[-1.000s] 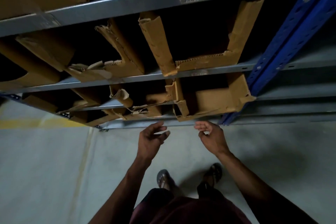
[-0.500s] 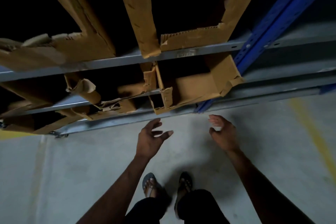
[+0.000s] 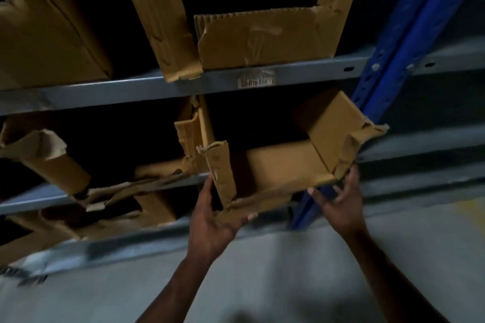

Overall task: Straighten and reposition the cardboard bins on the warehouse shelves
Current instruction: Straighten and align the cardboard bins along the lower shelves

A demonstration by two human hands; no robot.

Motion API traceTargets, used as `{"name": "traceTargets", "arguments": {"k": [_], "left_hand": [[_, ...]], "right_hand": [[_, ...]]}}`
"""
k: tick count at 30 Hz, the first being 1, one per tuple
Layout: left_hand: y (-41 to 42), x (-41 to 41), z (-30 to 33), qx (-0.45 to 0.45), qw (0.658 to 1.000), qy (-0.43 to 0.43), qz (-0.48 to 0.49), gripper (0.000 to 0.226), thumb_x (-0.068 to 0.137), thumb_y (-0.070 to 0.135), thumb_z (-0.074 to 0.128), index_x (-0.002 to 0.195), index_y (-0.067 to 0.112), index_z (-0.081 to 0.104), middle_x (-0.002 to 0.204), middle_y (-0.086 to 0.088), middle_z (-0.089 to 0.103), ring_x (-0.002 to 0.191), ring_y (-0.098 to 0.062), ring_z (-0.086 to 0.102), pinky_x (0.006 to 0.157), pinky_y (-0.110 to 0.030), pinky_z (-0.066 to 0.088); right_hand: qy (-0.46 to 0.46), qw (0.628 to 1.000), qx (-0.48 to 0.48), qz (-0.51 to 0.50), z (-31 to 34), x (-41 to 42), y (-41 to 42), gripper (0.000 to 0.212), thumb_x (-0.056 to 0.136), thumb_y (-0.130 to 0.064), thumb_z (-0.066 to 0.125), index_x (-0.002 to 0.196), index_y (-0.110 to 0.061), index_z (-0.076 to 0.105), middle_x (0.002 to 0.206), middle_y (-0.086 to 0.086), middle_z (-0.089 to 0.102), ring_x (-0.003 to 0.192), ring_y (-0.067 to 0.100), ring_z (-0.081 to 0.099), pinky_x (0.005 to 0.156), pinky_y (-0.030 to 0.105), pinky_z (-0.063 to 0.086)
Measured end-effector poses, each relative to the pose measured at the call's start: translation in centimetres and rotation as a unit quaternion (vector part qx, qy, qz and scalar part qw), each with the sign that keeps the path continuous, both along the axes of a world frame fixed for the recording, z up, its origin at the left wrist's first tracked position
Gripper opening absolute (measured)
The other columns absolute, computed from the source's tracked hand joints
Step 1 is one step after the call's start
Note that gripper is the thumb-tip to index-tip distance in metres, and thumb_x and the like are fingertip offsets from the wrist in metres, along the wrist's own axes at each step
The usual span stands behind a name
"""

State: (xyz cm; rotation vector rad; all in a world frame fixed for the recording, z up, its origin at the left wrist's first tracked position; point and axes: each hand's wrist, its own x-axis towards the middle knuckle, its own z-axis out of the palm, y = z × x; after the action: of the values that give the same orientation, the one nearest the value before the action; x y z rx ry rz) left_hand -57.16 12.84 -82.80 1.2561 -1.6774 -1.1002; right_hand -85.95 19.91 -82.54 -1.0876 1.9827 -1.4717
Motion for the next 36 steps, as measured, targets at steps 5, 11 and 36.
{"name": "traceTargets", "arguments": {"k": [5,11,36], "left_hand": [[-3.9,0.3,-5.2,-0.135,0.990,-0.048,-0.002,0.143,0.045,0.081,0.090,0.164,0.041,0.020,0.157,0.015,0.046,0.142,-0.014,0.050,0.112,-0.052,0.051],[-7.9,1.1,-9.3,-0.272,0.958,-0.085,0.028,0.121,0.061,0.093,0.075,0.161,0.041,0.030,0.143,0.018,0.058,0.133,-0.014,0.056,0.109,-0.051,0.052],[-9.2,2.0,-5.4,-0.322,0.919,-0.195,0.120,0.049,0.080,0.075,0.060,0.099,0.031,0.065,0.065,0.017,0.058,0.052,0.000,0.057,0.043,-0.021,0.042]], "right_hand": [[0.043,0.993,-0.108,0.008,-4.6,0.0,-0.9,0.126,0.065,-0.047,0.095,0.159,-0.052,0.011,0.156,-0.029,0.035,0.144,0.010,0.042,0.119,0.048,0.039],[0.039,0.977,-0.207,0.026,-9.3,-0.1,-3.0,0.117,0.059,-0.078,0.079,0.154,-0.061,0.012,0.163,-0.014,0.033,0.145,0.014,0.040,0.119,0.050,0.035],[0.173,0.973,-0.155,0.013,-8.2,0.1,-8.0,0.052,0.093,-0.049,0.068,0.134,-0.040,0.037,0.119,-0.025,0.061,0.109,-0.006,0.060,0.090,0.018,0.048]]}}
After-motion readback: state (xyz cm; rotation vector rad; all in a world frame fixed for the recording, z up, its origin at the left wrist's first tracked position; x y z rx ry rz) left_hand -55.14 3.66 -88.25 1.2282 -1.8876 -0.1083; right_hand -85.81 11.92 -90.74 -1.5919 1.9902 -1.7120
